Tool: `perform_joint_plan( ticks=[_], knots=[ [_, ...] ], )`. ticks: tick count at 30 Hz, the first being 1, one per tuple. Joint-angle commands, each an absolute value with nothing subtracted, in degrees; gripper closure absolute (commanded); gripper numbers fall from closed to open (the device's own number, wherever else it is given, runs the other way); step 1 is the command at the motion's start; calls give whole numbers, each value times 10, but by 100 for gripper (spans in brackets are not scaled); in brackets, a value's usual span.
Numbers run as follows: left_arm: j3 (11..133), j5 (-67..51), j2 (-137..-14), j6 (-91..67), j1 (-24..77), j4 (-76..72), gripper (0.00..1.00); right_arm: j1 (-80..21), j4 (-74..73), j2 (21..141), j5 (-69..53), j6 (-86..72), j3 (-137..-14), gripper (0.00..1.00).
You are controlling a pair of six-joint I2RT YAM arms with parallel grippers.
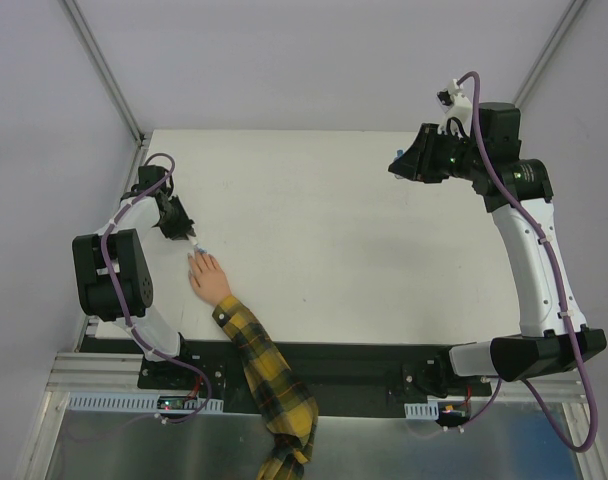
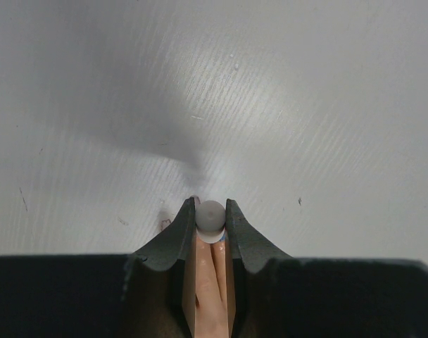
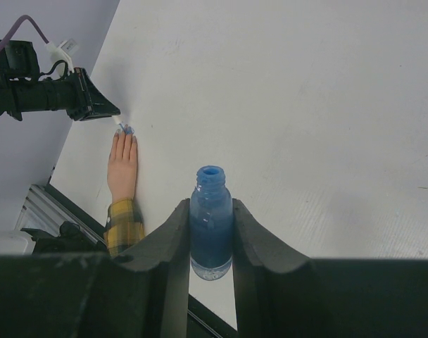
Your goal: Paint the nails
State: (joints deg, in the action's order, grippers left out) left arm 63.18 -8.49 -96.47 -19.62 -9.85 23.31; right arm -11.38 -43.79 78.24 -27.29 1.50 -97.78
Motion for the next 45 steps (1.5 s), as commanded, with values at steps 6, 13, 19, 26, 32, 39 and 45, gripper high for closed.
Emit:
perform_joint_plan(
  ticks=[6,13,19,26,32,39,45],
  knots=[
    [662,-75,-962,-180,-103,252,100,-110,-421,771,-281,11,-987,100],
    [674,-76,-973,-180,-103,253,100,-111,-421,771,-281,10,-986,100],
    [682,-86,-983,-185,-103,253,100,-111,-420,771,-281,9,-984,100],
    [680,-88,-989,-186,-103,252,100,-110,-420,771,-281,9,-985,100],
    [672,-84,-991,-186,-103,252,100,-110,-420,773,-281,9,-986,100],
    [676,-87,-998,-187,-103,252,100,-109,-419,773,-282,9,-986,100],
    [676,-85,-996,-185,-103,252,100,-111,-420,773,-280,9,-986,100]
  ],
)
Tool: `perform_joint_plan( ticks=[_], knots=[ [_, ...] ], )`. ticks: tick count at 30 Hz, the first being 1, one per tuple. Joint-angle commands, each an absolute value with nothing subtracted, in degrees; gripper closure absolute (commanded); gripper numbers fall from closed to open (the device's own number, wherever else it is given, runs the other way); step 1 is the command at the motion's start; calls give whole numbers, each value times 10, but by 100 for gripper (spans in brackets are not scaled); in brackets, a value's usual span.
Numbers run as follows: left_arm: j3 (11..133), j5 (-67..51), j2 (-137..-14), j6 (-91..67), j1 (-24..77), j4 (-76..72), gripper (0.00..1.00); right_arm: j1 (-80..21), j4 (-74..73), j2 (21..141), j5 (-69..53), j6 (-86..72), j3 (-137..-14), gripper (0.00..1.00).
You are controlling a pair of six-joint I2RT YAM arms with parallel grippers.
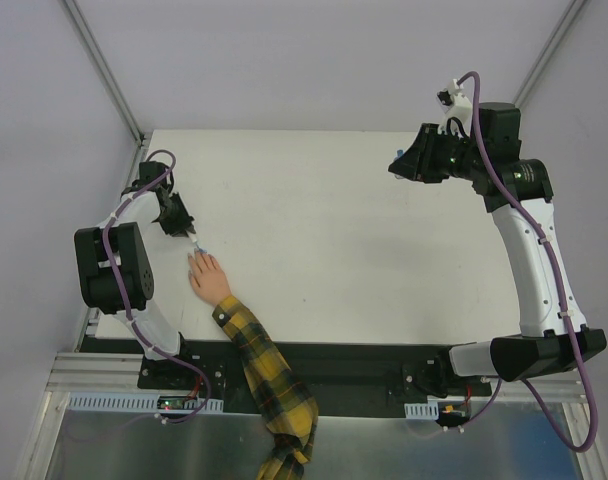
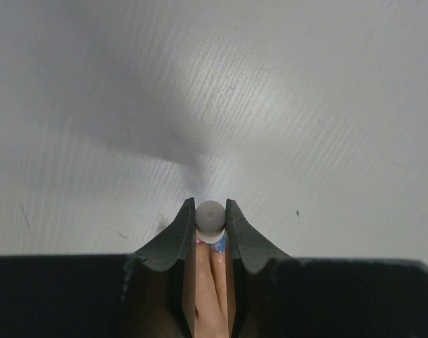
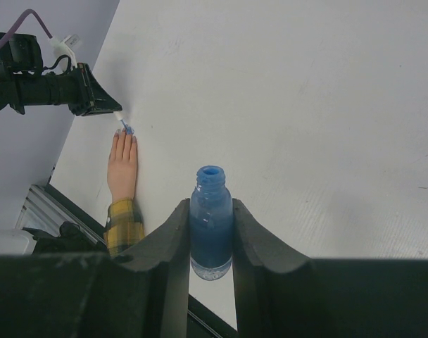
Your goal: Paint the nails
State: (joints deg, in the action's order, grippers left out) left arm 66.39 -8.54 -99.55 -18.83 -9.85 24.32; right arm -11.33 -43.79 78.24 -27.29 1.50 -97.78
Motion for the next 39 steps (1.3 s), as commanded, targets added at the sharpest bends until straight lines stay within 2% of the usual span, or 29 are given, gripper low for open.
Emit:
perform_joint_plan(
  ticks=[1,29,39],
  knots=[
    [677,-88,-995,-185,-103,252,100,-110,-420,773,-281,9,-986,100],
    [708,-93,-997,-189,-103,250,100,-111,-421,767,-283,10,-987,100],
    [761,-153,-951,-235,-98,266,100,-111,-419,745,-276,7,-972,100]
  ],
)
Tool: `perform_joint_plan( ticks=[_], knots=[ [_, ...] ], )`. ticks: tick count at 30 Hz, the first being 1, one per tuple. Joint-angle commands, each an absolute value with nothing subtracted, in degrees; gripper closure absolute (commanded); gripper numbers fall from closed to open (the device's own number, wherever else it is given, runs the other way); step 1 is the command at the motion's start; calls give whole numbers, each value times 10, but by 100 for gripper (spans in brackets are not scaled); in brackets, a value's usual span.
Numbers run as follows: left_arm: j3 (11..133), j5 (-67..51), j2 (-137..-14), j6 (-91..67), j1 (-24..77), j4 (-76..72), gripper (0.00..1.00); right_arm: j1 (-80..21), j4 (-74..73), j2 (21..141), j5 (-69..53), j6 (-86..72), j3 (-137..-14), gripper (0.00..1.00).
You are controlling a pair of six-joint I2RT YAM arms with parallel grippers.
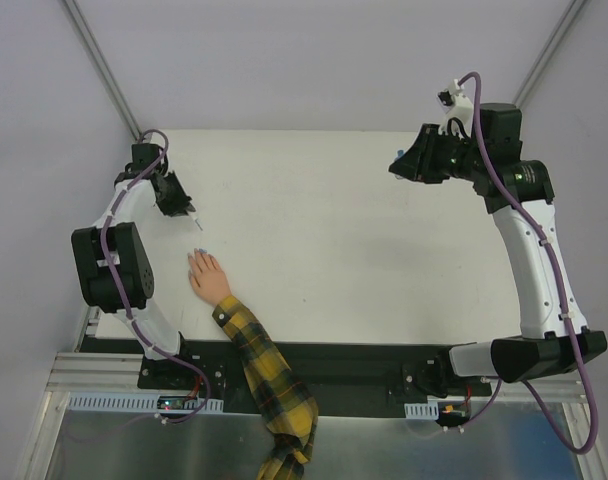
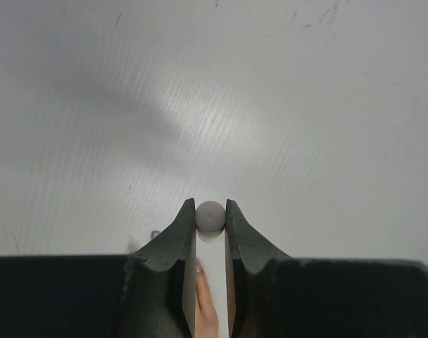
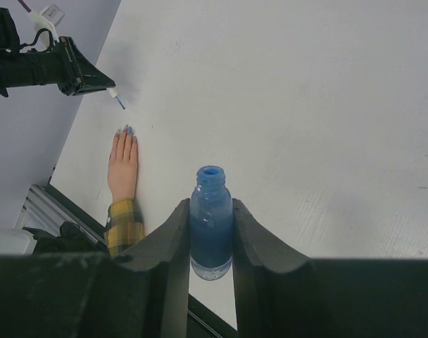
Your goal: Paint the nails
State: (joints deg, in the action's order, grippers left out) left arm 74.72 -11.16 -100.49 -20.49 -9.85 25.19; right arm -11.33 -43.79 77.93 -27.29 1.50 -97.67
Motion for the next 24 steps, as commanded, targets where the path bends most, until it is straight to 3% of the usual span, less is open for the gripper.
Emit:
perform_joint_plan(
  ticks=[1,16,24],
  knots=[
    [756,-159,-942,-238,-95,266,100,-111,-421,744,-277,7,-971,100],
    [778,-227,-825,-287,133,265,100,-145,-422,688,-266,20,-916,99],
    [708,-266,-740,-237,191,211,100,-233,-255,577,-208,73,-673,99]
  ],
)
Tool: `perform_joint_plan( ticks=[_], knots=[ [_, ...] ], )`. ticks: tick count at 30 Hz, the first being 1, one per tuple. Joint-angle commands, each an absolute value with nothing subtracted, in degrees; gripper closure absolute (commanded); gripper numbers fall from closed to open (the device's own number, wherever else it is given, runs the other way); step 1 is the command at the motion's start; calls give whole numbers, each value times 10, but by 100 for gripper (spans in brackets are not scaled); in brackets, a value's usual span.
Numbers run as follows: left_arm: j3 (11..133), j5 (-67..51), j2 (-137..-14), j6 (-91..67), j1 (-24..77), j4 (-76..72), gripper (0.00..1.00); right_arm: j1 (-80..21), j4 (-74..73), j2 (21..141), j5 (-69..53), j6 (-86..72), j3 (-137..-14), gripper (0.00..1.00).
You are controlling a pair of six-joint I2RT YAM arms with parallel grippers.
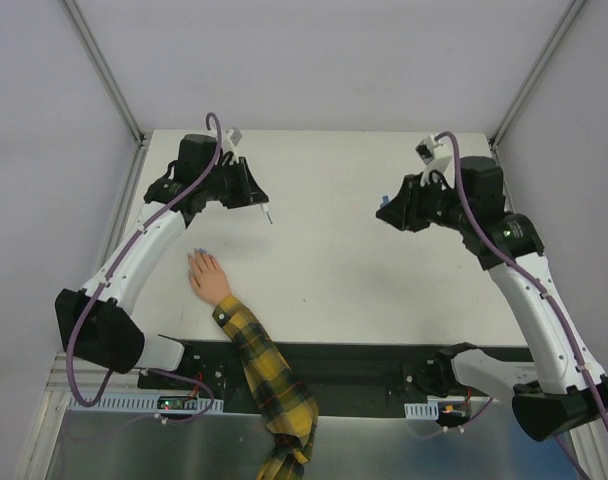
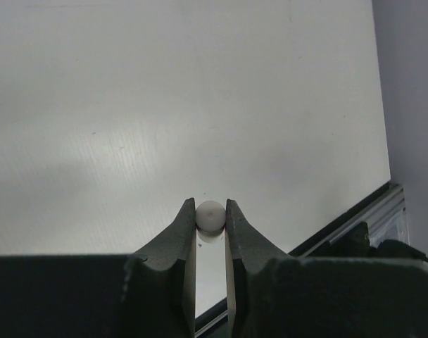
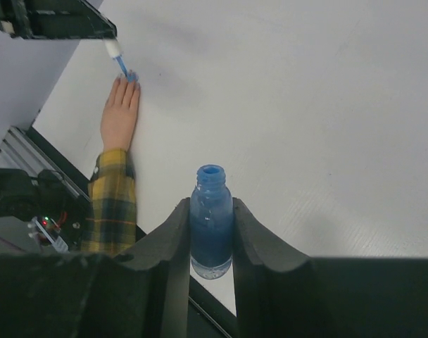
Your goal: Paint the nails
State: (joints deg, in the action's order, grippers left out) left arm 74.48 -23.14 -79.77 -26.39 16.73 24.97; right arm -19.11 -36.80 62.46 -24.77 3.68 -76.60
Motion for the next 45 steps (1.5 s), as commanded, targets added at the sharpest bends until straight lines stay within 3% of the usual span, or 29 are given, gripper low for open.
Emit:
perform_joint_plan(
  ticks=[1,6,14,30,45],
  knots=[
    [675,-272,-728,-234,194,181,100,-241,-237,567,-205,75,-649,100],
    [586,-312,-647,-217,210,124,100,-287,-99,520,-207,62,-493,99],
    [513,-383,-541,-236,215,115,100,-419,14,521,-116,63,-434,99],
    [606,-490,-511,-343,221,76,100,-540,75,613,-236,89,-521,99],
    [596,-418,-485,-391,221,31,100,-551,94,620,-233,85,-545,100]
  ],
)
